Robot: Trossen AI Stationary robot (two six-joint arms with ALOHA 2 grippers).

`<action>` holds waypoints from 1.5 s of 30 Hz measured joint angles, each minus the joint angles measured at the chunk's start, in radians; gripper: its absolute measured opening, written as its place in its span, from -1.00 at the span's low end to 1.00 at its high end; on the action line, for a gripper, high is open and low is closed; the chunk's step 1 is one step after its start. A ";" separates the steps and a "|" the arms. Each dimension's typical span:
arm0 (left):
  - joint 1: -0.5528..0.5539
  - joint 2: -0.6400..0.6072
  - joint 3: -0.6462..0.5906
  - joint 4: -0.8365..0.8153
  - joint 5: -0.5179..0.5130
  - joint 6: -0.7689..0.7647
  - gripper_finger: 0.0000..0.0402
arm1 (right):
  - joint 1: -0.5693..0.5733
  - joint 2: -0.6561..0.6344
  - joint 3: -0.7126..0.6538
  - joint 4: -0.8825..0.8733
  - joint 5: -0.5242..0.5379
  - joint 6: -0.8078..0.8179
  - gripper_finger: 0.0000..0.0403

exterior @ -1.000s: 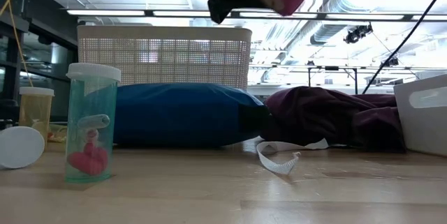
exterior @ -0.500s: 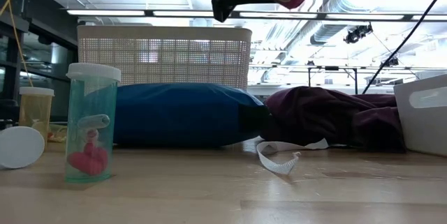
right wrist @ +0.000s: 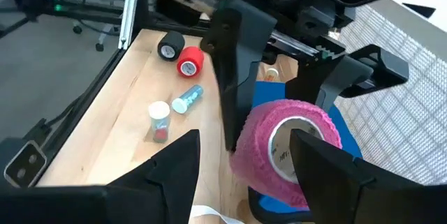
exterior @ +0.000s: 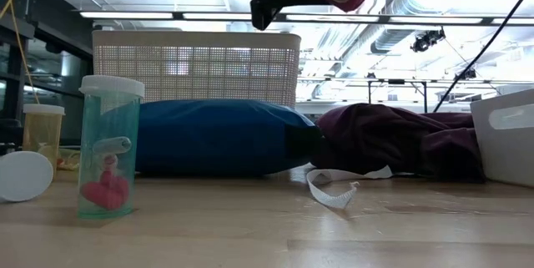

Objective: Pick & Place Medicine items
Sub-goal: Put the pink bandage into the white bin

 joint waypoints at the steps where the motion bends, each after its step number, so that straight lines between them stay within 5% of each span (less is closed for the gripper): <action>1: 0.000 0.000 0.000 -0.001 -0.001 -0.004 -0.17 | -0.007 0.000 0.000 0.000 -0.012 0.010 0.05; 23: 0.000 0.000 0.000 -0.001 0.000 -0.019 -0.17 | -0.029 0.000 0.001 0.002 -0.064 0.015 0.02; 35: -0.001 0.000 0.000 -0.001 0.004 -0.014 -0.17 | -0.029 0.000 0.001 0.002 -0.067 0.014 -0.48; 45: -0.001 0.000 0.000 -0.001 0.005 -0.015 -0.17 | -0.029 0.000 0.001 0.003 -0.093 0.014 -0.71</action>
